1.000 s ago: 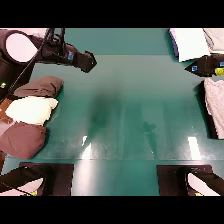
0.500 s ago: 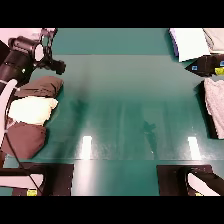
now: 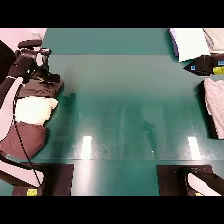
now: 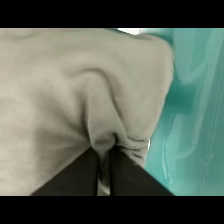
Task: Fold the shirts.
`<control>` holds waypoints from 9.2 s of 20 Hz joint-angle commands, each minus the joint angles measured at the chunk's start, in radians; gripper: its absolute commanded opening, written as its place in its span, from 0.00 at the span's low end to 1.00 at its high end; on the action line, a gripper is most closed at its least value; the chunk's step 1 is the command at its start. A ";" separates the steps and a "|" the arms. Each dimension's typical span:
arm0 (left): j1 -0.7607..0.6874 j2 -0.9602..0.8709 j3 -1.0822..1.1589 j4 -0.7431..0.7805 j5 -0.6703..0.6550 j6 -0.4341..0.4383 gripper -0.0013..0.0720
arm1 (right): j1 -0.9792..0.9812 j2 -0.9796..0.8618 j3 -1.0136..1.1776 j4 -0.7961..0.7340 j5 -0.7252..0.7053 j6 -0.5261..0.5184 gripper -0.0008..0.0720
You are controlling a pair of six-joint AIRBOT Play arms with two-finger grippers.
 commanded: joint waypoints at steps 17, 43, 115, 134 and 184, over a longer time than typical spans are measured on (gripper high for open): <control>-0.488 0.468 0.334 -0.389 -0.114 0.264 0.05 | 0.000 0.177 0.071 0.000 -0.203 0.001 0.03; -0.320 -0.254 0.164 -0.799 0.106 0.238 0.93 | 0.000 -0.059 0.130 -0.001 0.096 0.002 0.03; -0.560 0.636 -0.518 -0.500 0.069 0.255 0.86 | 0.089 -0.095 -0.086 -0.157 0.195 0.087 0.03; -0.046 0.135 -0.482 -0.875 0.261 0.333 0.55 | 0.093 -0.095 -0.087 -0.157 0.164 0.087 0.03; 0.176 0.155 0.075 -0.691 -0.223 0.275 0.85 | -0.097 -0.518 0.389 -0.023 0.288 0.007 0.55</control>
